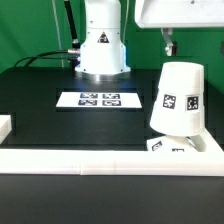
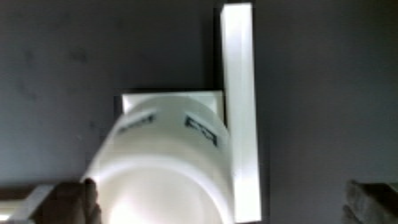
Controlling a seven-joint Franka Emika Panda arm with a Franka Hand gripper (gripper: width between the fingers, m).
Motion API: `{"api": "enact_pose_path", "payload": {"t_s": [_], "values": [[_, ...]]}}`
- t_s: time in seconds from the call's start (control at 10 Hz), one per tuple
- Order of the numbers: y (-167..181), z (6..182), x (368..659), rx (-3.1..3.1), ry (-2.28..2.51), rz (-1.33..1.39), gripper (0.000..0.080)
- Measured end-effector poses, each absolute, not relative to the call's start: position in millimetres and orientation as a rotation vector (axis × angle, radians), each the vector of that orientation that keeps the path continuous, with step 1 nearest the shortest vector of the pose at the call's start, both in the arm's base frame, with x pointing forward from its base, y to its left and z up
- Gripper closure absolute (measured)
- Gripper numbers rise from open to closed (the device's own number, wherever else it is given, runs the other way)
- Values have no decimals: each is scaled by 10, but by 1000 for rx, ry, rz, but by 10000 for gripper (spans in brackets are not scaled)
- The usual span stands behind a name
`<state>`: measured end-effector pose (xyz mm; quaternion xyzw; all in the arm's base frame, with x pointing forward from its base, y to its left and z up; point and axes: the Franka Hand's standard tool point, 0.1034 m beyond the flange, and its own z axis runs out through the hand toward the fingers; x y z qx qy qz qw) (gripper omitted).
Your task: Assemble lamp
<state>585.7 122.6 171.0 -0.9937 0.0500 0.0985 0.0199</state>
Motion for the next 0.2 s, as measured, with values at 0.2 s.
{"api": "enact_pose_path", "payload": {"t_s": [0.2], "values": [[1216, 1729, 5682, -3082, 280, 326, 103]]}}
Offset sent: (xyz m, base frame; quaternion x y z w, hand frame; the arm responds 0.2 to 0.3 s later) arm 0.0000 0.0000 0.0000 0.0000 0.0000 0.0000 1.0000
